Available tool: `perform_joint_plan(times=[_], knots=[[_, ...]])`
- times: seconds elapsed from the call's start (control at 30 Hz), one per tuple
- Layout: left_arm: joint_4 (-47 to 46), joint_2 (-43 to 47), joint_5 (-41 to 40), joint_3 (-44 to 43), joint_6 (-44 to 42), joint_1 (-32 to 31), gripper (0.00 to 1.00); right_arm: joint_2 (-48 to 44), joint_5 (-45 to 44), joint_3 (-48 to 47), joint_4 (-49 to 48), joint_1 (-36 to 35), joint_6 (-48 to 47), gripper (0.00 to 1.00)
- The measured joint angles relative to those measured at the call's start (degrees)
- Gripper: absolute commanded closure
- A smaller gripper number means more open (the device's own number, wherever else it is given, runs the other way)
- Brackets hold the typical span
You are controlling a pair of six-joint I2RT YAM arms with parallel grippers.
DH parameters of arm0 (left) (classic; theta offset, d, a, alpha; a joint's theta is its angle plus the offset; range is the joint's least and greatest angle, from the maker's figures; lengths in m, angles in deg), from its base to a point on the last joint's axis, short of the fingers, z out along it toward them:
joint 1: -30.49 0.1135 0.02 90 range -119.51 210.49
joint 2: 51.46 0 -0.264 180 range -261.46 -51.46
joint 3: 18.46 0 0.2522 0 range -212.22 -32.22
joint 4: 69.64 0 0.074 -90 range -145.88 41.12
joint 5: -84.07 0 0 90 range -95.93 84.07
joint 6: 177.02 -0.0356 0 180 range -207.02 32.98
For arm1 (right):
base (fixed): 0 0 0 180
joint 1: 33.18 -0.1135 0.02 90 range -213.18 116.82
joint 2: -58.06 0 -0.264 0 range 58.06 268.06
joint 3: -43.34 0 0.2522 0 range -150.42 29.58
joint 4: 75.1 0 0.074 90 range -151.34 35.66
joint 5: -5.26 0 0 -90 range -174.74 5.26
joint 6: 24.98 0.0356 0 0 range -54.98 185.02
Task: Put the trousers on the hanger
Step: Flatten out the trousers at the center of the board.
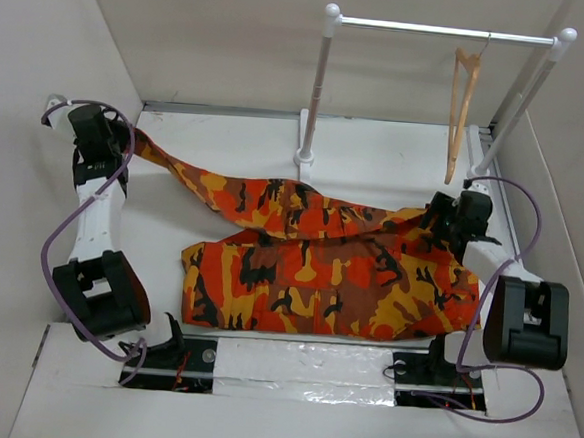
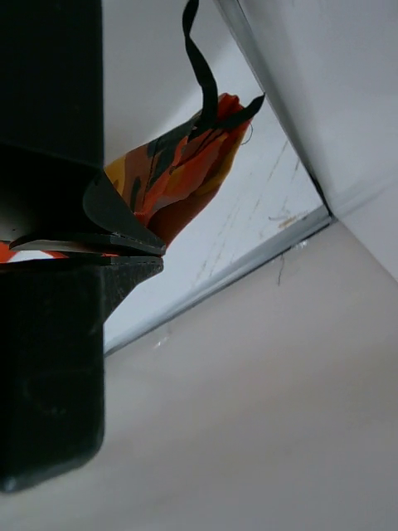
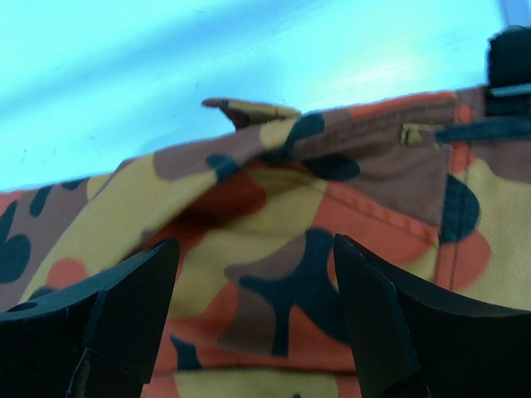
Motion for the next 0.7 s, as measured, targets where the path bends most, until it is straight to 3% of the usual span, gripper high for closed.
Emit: perform_joint_plan(times=[0.3,0.4,0.53,0.7], knots=[[-2.3,5.1,1.6,-2.8,3.4,0.0,1.0,5.0,5.0,-5.3,-4.0,1.3,0.4,0.29],[-2.7,5.9,0.8,-2.9,4.0,0.0,1.0,8.1,5.8,-8.6,-5.2,1.3,0.4,0.29],[-2.7,5.9,0.2,-3.0,4.7,0.0,1.0,12.3,6.8,-10.3,-7.6,1.3,0.4,0.21],[-2.9,8.0,0.5,-2.7,6.5,-0.4,1.0,13.7,8.6,-10.1,-8.1,1.1,0.3,0.21]])
